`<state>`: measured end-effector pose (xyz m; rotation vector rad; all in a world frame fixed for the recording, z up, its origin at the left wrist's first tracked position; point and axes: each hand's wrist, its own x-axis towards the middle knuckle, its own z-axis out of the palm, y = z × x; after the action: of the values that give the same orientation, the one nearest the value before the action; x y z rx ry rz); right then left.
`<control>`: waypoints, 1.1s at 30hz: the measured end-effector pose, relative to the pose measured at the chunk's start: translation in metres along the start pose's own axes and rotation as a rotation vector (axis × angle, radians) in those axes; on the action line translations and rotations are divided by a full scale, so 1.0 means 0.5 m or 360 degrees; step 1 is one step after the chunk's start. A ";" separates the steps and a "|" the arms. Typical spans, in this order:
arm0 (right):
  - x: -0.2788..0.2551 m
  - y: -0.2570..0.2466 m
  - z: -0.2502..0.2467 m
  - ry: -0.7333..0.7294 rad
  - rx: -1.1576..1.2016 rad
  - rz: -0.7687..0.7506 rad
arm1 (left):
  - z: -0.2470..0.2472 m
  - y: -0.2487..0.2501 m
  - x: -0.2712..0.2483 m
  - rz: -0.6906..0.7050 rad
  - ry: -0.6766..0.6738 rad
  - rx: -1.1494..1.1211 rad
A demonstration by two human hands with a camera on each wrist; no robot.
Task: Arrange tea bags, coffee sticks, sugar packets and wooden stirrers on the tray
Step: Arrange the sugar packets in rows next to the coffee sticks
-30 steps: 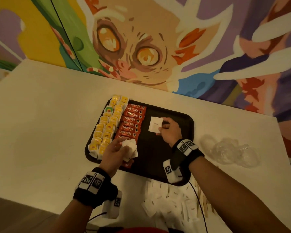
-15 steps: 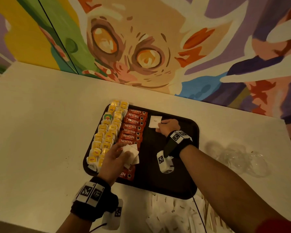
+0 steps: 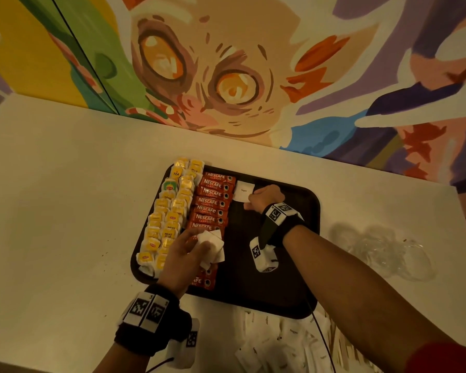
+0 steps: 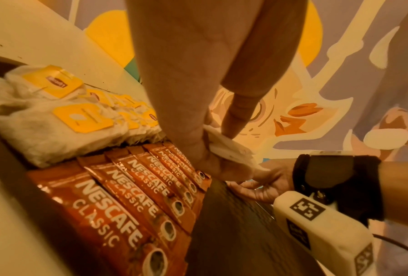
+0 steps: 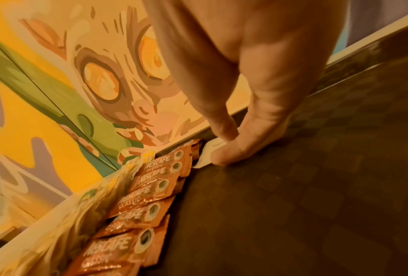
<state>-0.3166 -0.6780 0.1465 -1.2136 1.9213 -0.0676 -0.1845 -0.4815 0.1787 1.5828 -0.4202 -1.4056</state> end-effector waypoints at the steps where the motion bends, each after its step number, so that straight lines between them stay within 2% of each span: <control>1: 0.001 -0.003 0.003 -0.0001 -0.0043 0.0005 | -0.001 0.001 0.000 0.0002 -0.0001 0.0000; 13: 0.000 -0.001 0.005 0.0009 -0.0141 -0.0025 | -0.005 0.012 -0.001 0.0015 0.0012 0.0019; 18: -0.064 0.027 0.002 -0.0023 0.0388 -0.0273 | -0.003 0.020 -0.006 0.0100 -0.0028 0.0041; 20: -0.111 0.041 -0.004 -0.0250 0.0394 -0.0465 | 0.001 0.026 -0.009 0.0139 -0.0056 0.0024; 23: -0.181 0.068 -0.015 -0.0776 0.0375 -0.0719 | 0.009 0.033 -0.012 0.0159 -0.0076 -0.0007; 25: -0.210 0.094 -0.016 -0.0929 0.0433 -0.0783 | 0.012 0.034 -0.012 0.0174 -0.0088 -0.0001; 33: -0.228 0.139 -0.014 -0.0737 0.0650 -0.0778 | 0.025 0.024 -0.012 0.0194 0.0000 0.0211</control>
<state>-0.3512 -0.5564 0.1902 -1.2542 1.1182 -0.3822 -0.1937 -0.4882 0.1931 1.6345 -0.6108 -1.3075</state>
